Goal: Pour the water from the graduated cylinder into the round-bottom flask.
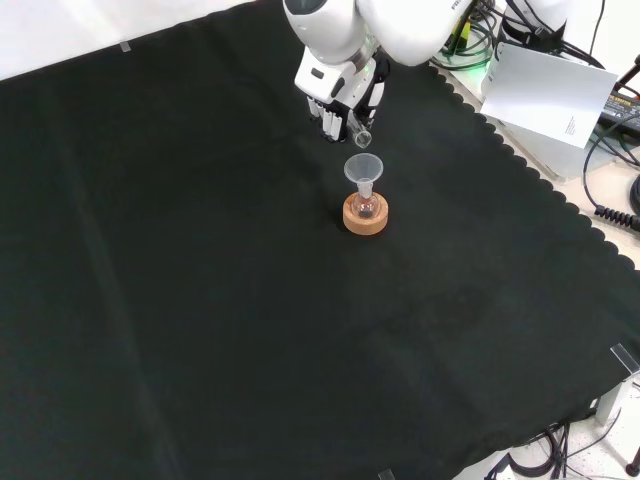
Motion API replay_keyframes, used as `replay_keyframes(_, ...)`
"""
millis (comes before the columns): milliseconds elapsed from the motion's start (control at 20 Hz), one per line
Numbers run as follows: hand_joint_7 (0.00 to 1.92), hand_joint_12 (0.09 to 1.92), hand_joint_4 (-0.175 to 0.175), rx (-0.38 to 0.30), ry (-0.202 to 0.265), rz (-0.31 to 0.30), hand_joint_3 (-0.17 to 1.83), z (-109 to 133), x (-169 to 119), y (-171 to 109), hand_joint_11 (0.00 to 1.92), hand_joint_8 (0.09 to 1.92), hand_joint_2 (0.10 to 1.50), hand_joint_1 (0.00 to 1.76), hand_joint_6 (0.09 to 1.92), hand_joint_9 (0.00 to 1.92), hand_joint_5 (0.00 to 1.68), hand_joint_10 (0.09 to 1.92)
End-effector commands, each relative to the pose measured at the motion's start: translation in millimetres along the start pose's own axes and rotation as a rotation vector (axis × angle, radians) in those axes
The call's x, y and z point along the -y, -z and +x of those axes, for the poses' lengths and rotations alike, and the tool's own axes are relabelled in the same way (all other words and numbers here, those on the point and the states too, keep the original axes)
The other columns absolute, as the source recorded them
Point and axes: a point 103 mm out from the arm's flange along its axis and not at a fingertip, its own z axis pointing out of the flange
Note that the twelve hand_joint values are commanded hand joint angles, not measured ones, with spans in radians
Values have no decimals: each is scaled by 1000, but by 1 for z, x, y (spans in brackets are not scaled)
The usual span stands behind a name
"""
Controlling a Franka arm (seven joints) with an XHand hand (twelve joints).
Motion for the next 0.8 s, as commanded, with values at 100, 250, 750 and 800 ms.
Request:
replay_keyframes(100,1034,710,-175,76,1,40,0,6,0,7,1277,951,1099,1266,973,1469,1001,87)
replay_keyframes(250,1034,710,-175,97,-14,58,0,6,0,9,1277,951,1099,1266,973,1469,1001,87)
replay_keyframes(750,1034,709,-175,147,-93,106,0,11,-3,17,1278,951,1099,1266,973,1466,1001,87)
replay_keyframes(800,1033,709,-175,149,-96,108,0,12,-3,18,1278,951,1099,1266,973,1466,1001,87)
